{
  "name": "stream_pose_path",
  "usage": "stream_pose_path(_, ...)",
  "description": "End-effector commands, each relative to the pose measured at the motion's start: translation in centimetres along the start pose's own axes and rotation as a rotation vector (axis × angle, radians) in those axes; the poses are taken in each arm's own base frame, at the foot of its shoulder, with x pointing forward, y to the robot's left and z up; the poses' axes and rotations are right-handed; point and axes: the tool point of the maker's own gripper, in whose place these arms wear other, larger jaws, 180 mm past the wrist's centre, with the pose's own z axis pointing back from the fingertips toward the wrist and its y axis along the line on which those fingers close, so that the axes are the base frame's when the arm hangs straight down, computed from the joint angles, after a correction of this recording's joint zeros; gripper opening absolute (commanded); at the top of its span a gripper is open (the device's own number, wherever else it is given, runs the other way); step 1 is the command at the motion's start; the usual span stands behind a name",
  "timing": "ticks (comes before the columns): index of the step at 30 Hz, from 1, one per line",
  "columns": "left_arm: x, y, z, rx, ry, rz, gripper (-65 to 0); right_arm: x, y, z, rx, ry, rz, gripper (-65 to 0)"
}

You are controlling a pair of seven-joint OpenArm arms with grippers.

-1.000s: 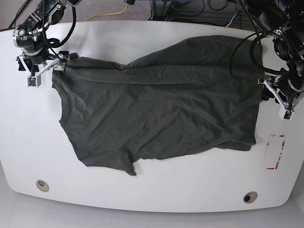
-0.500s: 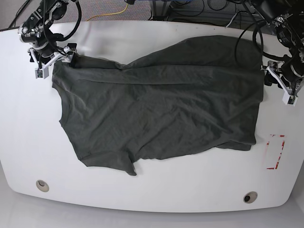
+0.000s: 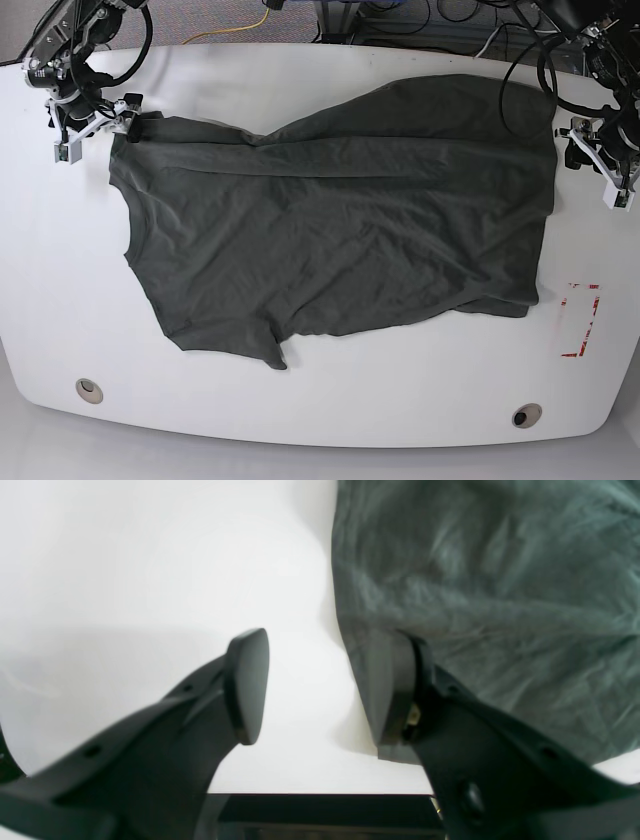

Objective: Layout the t-shirt on the table in an organized manner, then fold the t-shirt properly
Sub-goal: 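Drag the shirt sides outward with both grippers and release, then grasp the shirt's corners with both grippers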

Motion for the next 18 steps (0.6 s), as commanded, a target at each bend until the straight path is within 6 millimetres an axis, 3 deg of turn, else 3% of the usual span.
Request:
stream_pose_path(1,1.2,0.5,0.6,0.016,-0.039,-0.019,-35.0,0.5,-0.4,0.0,0.006,-0.021,-0.009,-9.8)
stream_pose_path(10,1.2,0.5,0.6,0.016,-0.039,-0.019,-35.0,-0.2,1.1,-1.0,0.06,-0.001,-0.016,-23.3)
stream_pose_path(18,0.4,0.4,0.6,0.013,-0.019,-0.019,-35.0,-0.1,2.9,-1.4,0.095,-0.001,0.01,-25.2)
